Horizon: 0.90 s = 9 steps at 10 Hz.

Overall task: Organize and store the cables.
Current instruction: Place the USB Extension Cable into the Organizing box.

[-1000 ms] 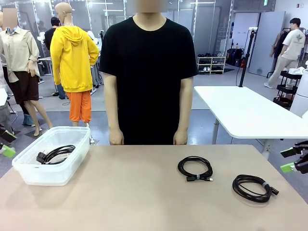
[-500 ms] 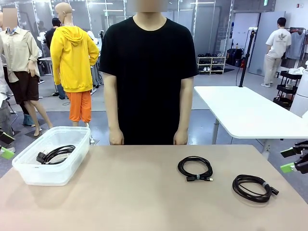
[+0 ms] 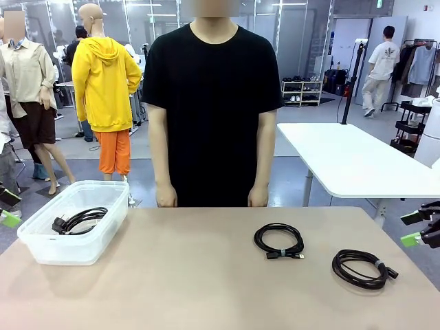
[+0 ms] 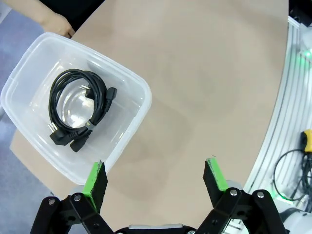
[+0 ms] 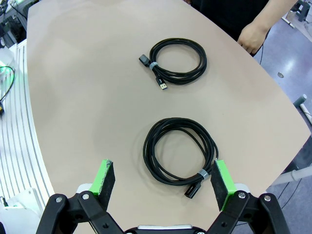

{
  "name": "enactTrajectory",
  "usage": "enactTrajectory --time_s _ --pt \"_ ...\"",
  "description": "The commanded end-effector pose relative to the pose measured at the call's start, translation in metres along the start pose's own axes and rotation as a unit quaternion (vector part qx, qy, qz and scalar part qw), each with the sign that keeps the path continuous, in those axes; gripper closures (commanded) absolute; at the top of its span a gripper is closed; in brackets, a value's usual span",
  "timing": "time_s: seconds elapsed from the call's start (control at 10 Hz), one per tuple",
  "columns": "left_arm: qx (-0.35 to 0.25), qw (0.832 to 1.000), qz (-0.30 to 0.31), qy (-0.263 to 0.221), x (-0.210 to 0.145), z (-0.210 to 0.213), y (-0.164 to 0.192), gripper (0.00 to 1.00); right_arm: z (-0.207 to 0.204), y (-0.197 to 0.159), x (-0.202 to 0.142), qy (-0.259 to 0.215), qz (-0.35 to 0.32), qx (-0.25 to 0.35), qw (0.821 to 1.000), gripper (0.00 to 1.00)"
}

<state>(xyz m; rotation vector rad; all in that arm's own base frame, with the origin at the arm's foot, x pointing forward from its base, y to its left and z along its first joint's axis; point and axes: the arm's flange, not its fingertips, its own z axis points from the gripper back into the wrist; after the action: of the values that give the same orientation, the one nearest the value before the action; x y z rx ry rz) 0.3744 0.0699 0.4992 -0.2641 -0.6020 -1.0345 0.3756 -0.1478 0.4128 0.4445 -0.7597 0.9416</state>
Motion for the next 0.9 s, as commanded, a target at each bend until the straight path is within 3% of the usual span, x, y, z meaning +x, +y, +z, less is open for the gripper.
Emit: enactTrajectory --time_s 0.0,0.5,0.8 --pt "-0.001 1.0 0.003 0.006 0.001 -0.001 -0.002 0.0 0.002 -0.001 0.002 0.004 -0.005 0.002 1.0 0.0" --pt "-0.001 1.0 0.003 0.006 0.001 -0.001 -0.002 0.0 0.0 0.0 0.0 0.0 0.0 0.0 1.0 0.0" --pt "-0.001 1.0 0.003 0.006 0.001 -0.001 -0.002 0.0 -0.014 0.013 0.073 0.083 0.069 0.001 0.994 0.0"
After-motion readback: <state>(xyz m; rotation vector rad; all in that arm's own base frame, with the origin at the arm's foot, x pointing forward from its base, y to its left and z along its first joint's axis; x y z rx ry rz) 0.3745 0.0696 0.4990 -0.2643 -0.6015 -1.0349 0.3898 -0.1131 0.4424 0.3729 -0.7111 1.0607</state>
